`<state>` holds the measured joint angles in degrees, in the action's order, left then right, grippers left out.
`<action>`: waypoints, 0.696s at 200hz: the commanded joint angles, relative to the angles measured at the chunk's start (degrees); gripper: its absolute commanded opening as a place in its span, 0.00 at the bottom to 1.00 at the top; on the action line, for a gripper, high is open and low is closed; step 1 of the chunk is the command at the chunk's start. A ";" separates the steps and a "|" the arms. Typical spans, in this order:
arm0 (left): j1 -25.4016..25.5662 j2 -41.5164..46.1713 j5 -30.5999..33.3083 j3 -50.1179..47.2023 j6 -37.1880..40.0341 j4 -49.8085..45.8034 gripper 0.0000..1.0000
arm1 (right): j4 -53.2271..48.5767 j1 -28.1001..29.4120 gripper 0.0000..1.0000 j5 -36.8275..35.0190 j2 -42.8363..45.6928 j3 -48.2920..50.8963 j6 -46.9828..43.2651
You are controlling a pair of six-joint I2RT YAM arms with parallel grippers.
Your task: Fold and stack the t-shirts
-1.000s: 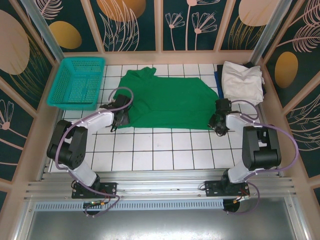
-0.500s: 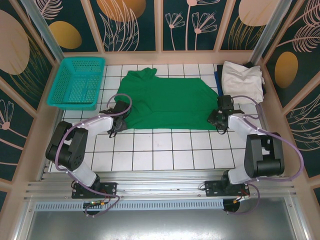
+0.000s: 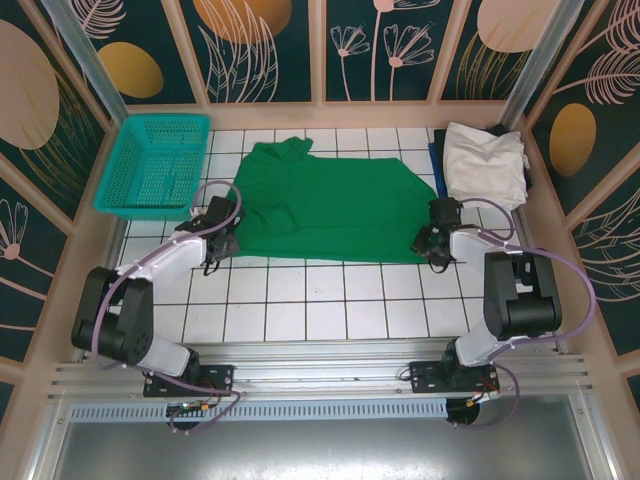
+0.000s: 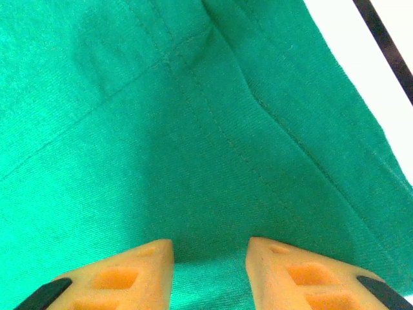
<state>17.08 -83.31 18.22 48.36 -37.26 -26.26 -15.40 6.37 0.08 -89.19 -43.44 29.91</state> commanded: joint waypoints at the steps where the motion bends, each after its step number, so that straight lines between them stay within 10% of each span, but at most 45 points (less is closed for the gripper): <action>1: -1.10 4.25 3.19 -1.36 -1.50 -5.33 0.00 | -7.36 0.06 0.37 -3.41 2.41 2.53 0.34; 44: -1.09 3.20 5.25 4.12 -0.92 -7.85 0.35 | -3.82 0.00 0.43 -2.39 7.76 -0.21 0.09; 139: 1.74 -14.52 -15.32 8.93 0.60 10.28 0.36 | -1.39 -1.09 0.40 -0.69 -7.19 -3.82 0.18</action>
<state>18.90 -95.83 6.17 59.77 -37.54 -18.11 -15.79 5.89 -0.30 -95.20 -49.74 29.89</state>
